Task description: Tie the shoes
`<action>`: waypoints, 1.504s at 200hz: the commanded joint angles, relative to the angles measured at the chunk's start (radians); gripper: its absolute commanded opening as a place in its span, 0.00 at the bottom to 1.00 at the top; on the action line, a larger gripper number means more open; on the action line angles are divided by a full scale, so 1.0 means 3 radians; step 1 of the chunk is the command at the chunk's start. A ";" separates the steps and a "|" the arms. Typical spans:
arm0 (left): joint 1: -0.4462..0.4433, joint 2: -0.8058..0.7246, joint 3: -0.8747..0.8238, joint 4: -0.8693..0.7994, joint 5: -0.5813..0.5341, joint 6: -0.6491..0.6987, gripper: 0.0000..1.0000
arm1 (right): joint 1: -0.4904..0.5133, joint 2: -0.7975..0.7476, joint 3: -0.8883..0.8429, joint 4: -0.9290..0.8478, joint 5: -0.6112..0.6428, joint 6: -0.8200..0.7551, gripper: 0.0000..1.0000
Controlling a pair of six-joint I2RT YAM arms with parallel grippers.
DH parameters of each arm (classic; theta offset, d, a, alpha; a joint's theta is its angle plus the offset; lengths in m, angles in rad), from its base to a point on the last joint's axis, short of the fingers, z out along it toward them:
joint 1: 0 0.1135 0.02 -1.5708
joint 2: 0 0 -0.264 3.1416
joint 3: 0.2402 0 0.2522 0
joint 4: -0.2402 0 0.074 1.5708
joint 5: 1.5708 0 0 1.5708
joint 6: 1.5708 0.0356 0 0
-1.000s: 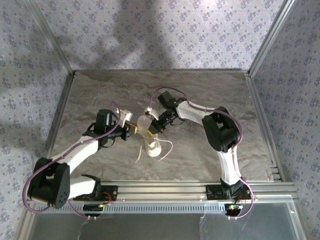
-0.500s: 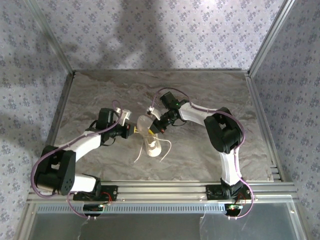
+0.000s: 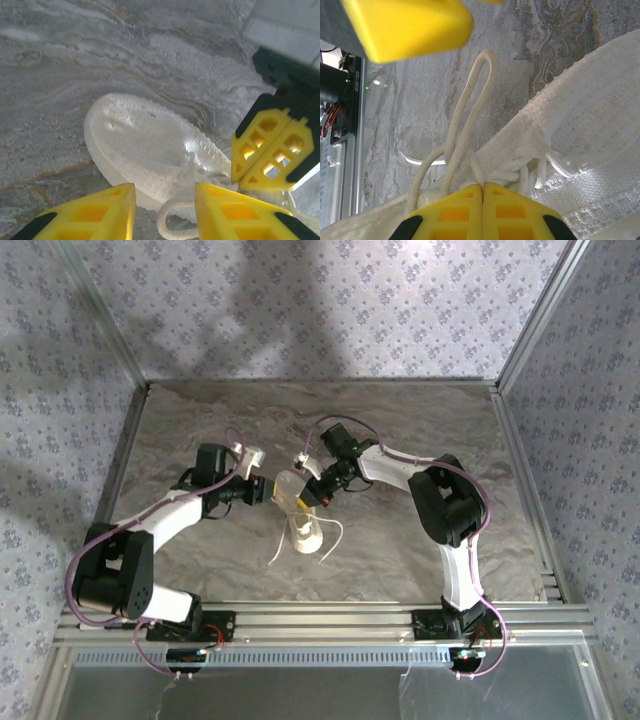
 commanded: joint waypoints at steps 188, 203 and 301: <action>-0.0542 0.0627 0.0921 -0.1632 0.0623 0.3319 0.64 | -0.0032 -0.0056 0.0090 -0.0125 -0.0050 -0.0022 0.02; -0.0574 0.0686 0.0974 -0.1774 0.0540 0.3411 0.64 | -0.0027 -0.0053 0.0085 -0.0122 -0.0054 -0.0023 0.02; -0.0648 0.0873 0.1138 -0.1769 0.0336 0.3337 0.61 | -0.0014 -0.0117 0.0013 -0.0096 -0.0043 -0.0033 0.02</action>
